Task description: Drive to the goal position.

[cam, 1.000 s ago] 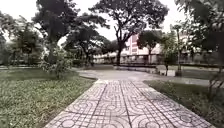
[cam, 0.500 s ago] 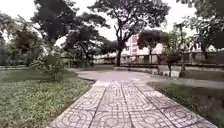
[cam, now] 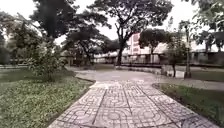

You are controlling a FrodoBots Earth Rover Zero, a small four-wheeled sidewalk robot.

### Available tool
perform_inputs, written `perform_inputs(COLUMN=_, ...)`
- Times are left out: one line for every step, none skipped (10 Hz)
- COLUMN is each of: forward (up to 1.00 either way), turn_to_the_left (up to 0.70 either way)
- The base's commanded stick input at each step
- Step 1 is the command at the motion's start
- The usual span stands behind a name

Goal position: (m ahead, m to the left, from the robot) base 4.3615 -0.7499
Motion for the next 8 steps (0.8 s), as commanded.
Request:
perform_inputs(forward=0.7, turn_to_the_left=0.0)
perform_inputs(forward=0.7, turn_to_the_left=0.0)
perform_inputs(forward=0.7, turn_to_the_left=0.0)
perform_inputs(forward=0.7, turn_to_the_left=0.0)
perform_inputs(forward=0.7, turn_to_the_left=0.0)
perform_inputs(forward=0.7, turn_to_the_left=0.0)
perform_inputs(forward=0.7, turn_to_the_left=0.0)
perform_inputs(forward=0.7, turn_to_the_left=0.0)
